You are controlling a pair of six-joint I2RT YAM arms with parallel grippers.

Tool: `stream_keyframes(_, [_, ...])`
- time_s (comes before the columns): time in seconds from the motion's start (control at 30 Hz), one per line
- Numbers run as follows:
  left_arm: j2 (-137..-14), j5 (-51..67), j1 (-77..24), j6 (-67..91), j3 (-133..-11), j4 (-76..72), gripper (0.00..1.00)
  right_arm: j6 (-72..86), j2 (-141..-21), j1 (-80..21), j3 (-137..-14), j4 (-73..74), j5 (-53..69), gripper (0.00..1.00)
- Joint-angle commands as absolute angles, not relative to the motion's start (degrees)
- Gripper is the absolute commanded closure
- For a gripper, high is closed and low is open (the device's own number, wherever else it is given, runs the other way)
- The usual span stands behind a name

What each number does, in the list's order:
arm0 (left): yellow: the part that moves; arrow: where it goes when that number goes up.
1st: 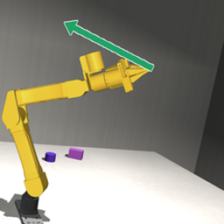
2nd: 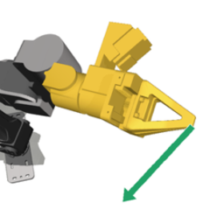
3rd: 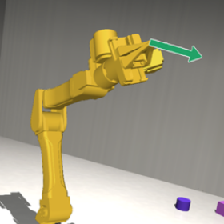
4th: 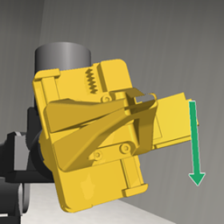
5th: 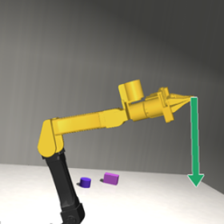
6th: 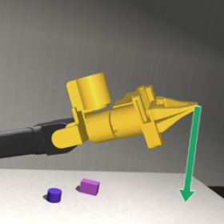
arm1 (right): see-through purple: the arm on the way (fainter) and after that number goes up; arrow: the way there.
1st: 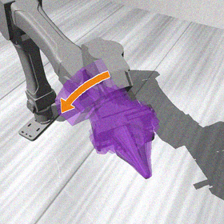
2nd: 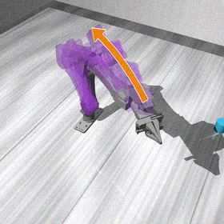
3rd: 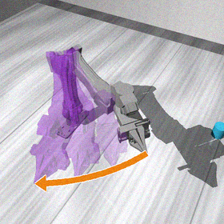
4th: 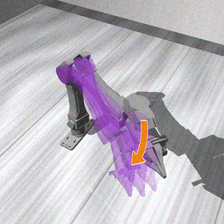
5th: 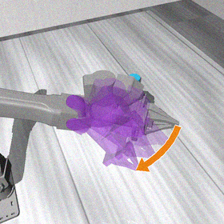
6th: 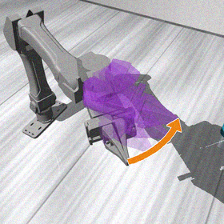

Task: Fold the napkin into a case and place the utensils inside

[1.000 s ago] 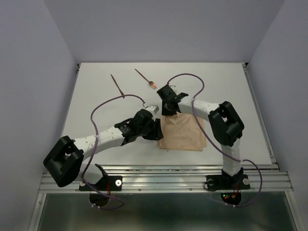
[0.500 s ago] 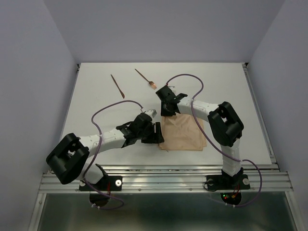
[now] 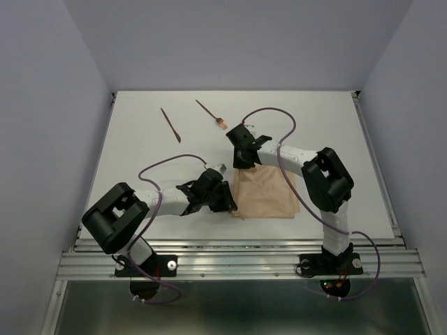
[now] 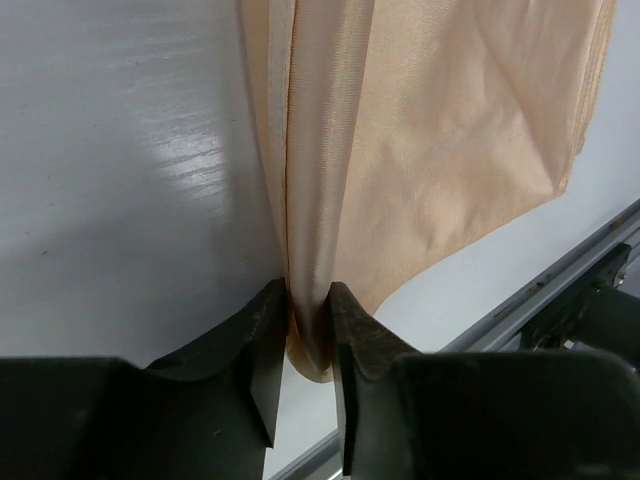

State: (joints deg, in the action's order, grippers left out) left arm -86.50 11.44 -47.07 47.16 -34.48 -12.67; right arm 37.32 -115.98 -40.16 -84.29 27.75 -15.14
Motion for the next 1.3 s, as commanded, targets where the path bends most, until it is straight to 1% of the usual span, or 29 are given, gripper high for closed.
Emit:
stream_keyframes(0.0, [-87.63,12.57,-46.93,48.78,-33.22,-15.73,0.67,38.23,-115.75,-40.61,-86.75,25.31,-16.35,0.96])
stream_keyframes(0.03, [-87.71,12.57,-46.93,48.95,-33.14,-16.17,0.75,38.32,-115.66,-40.61,-86.84,25.31,-16.17,0.93])
stream_keyframes(0.07, [-87.80,12.83,-46.93,49.04,-32.79,-16.35,0.78,38.32,-115.49,-40.61,-86.84,25.23,-16.00,0.80])
stream_keyframes(0.1, [-87.80,13.01,-46.85,49.04,-32.61,-16.61,0.82,38.41,-115.31,-40.61,-86.92,25.22,-15.65,0.73])
stream_keyframes(0.13, [-87.80,13.18,-46.76,49.13,-32.43,-16.79,0.90,38.41,-115.05,-40.61,-87.01,25.22,-15.47,0.63])
stream_keyframes(0.17, [-87.72,13.44,-46.41,49.13,-32.00,-17.66,0.94,38.32,-114.61,-40.61,-87.01,25.22,-15.12,0.46])
stream_keyframes(0.2, [-87.80,14.06,-46.23,49.22,-31.73,-18.10,0.97,38.41,-113.65,-40.61,-87.10,25.05,-14.77,0.41])
stream_keyframes(0.23, [-87.89,14.50,-46.06,49.22,-31.38,-18.63,1.00,38.41,-113.03,-40.61,-87.19,25.14,-14.77,0.37])
stream_keyframes(0.27, [-88.15,15.02,-45.71,49.22,-30.94,-19.50,1.00,38.32,-112.33,-40.61,-87.27,25.05,-14.77,0.34])
stream_keyframes(0.47, [-89.65,16.52,-45.18,48.08,-31.03,-20.65,1.00,38.14,-106.27,-40.61,-86.66,25.22,-16.61,0.28])
stream_keyframes(0.5, [-89.74,16.61,-45.18,47.90,-31.11,-20.65,0.98,38.14,-105.39,-40.61,-86.23,25.31,-16.96,0.27])
stream_keyframes(0.53, [-89.74,16.79,-45.18,47.81,-31.20,-20.65,0.88,38.14,-104.51,-40.08,-85.18,25.23,-17.48,0.26])
stream_keyframes(0.57, [-89.74,16.61,-45.18,47.73,-31.29,-20.39,0.82,38.23,-102.41,-40.08,-84.30,25.31,-17.58,0.25])
stream_keyframes(0.6, [-89.65,16.52,-45.18,47.46,-31.38,-20.04,0.77,38.41,-101.26,-39.38,-83.42,25.23,-18.10,0.25])
stream_keyframes(0.63, [-89.56,16.18,-45.18,47.29,-31.38,-19.69,0.74,38.58,-100.03,-38.85,-82.45,25.22,-18.45,0.25])
stream_keyframes(0.7, [-88.33,15.12,-45.18,46.59,-31.81,-17.67,0.64,38.67,-96.17,-37.18,-78.85,25.23,-19.15,0.23])
stream_keyframes(0.73, [-87.11,14.51,-45.18,46.15,-31.99,-16.88,0.53,38.76,-94.93,-35.79,-77.45,25.31,-19.42,0.22])
stream_keyframes(0.77, [-86.23,13.89,-45.18,45.79,-32.60,-14.53,0.39,38.76,-92.22,-34.99,-74.39,25.31,-19.51,0.21])
stream_keyframes(0.8, [-85.44,11.89,-45.18,45.53,-33.13,-12.76,0.21,38.85,-90.89,-34.20,-72.70,25.49,-19.51,0.20])
stream_keyframes(0.83, [-84.47,10.91,-45.18,44.57,-33.57,-11.27,0.10,38.93,-89.49,-33.32,-71.03,25.58,-19.60,0.20])
stream_keyframes(0.93, [-79.21,7.48,-44.83,42.37,-35.68,-4.94,0.09,39.20,-83.60,-29.72,-64.00,26.01,-19.25,0.19])
stream_keyframes(1.0, [-77.53,5.02,-44.30,41.40,-37.78,-3.09,0.09,39.29,-80.61,-27.60,-60.84,26.63,-19.25,0.16])
stream_keyframes(1.07, [-76.64,4.13,-43.25,40.35,-39.54,-1.50,0.12,39.46,-77.09,-26.73,-57.23,27.16,-19.34,0.15])
stream_keyframes(1.13, [-77.60,3.17,-41.05,39.12,-42.88,-0.88,0.14,39.81,-75.42,-26.19,-55.55,28.21,-19.60,0.15])
stream_keyframes(1.17, [-79.87,3.25,-40.26,38.15,-45.85,-0.18,0.17,40.16,-74.11,-26.19,-54.15,28.47,-19.51,0.15])
stream_keyframes(1.27, [-85.93,2.11,-38.67,36.66,-52.88,2.80,0.20,40.78,-72.34,-26.19,-52.65,29.18,-19.16,0.15])
